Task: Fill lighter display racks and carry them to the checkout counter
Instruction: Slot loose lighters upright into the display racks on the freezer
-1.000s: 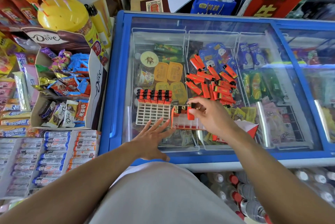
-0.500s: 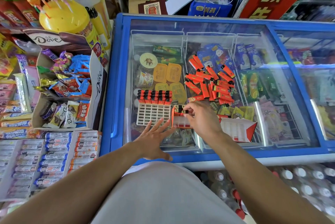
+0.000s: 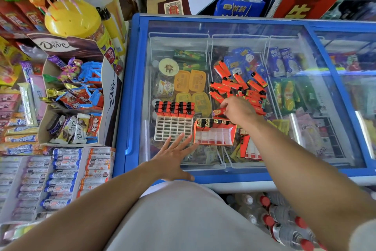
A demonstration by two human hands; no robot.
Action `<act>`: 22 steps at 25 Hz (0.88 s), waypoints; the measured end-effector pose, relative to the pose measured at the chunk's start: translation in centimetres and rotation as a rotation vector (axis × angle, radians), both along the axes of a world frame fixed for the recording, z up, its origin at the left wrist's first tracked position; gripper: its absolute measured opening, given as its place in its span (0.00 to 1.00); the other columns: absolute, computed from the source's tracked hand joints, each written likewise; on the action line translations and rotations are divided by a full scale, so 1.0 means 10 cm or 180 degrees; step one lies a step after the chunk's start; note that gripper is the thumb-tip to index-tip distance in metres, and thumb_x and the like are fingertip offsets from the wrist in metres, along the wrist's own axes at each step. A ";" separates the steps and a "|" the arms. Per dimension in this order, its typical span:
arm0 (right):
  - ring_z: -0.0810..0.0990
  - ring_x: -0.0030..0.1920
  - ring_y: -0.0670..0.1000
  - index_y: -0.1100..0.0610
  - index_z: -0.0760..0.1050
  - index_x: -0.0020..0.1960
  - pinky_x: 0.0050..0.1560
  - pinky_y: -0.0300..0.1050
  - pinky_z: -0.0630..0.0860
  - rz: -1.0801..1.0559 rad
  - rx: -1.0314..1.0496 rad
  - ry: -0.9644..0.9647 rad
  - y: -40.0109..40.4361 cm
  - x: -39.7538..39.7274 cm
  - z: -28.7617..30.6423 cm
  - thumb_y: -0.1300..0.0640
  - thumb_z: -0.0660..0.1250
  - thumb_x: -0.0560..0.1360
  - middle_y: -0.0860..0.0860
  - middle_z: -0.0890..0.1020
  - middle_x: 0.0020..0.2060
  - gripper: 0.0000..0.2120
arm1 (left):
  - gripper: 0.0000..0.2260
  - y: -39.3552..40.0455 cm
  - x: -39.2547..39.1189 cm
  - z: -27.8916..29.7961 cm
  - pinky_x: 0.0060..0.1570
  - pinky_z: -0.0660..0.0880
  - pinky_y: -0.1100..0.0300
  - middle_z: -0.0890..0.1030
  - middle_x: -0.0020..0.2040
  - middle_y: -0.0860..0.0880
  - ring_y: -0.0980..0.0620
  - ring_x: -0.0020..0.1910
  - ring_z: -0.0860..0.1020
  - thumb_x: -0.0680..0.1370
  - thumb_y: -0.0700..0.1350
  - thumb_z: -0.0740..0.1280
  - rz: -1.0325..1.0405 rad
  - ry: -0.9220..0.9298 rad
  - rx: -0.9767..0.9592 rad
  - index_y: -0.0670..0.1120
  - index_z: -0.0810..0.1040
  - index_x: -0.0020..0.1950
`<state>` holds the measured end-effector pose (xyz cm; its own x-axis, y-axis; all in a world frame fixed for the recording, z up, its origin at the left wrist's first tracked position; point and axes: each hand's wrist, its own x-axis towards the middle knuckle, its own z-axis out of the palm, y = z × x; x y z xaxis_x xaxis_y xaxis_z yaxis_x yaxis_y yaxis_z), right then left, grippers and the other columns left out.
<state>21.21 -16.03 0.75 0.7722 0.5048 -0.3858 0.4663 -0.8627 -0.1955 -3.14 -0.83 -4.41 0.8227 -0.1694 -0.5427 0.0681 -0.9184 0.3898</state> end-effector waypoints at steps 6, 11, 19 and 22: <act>0.83 0.45 0.52 0.57 0.82 0.50 0.48 0.49 0.81 0.0411 -0.0761 0.0018 0.28 0.18 -0.12 0.60 0.78 0.71 0.52 0.84 0.47 0.10 | 0.47 -0.01 0.00 0.00 0.75 0.29 0.44 0.31 0.80 0.57 0.51 0.77 0.27 0.74 0.72 0.64 0.0095 -0.0010 -0.0060 0.62 0.36 0.81; 0.81 0.46 0.49 0.50 0.80 0.48 0.43 0.45 0.76 0.0477 -0.0175 -0.0425 0.23 0.10 0.14 0.46 0.76 0.72 0.45 0.83 0.46 0.11 | 0.47 -0.01 0.00 -0.04 0.74 0.28 0.43 0.30 0.80 0.57 0.51 0.76 0.26 0.74 0.73 0.64 0.0106 -0.0004 -0.0052 0.62 0.36 0.81; 0.79 0.57 0.46 0.46 0.83 0.56 0.56 0.44 0.73 0.0416 0.1337 0.0421 -0.02 -0.51 0.62 0.44 0.72 0.75 0.45 0.83 0.56 0.12 | 0.48 0.00 -0.01 -0.02 0.74 0.28 0.44 0.31 0.80 0.57 0.51 0.77 0.27 0.74 0.73 0.64 0.0096 -0.0034 -0.0153 0.62 0.36 0.81; 0.73 0.68 0.50 0.47 0.79 0.65 0.66 0.49 0.68 0.0606 0.1266 0.0451 0.08 -0.62 0.59 0.44 0.65 0.80 0.49 0.78 0.64 0.16 | 0.43 0.04 -0.02 0.07 0.78 0.35 0.48 0.41 0.82 0.57 0.54 0.80 0.36 0.77 0.66 0.68 0.0506 -0.0297 -0.0725 0.61 0.44 0.82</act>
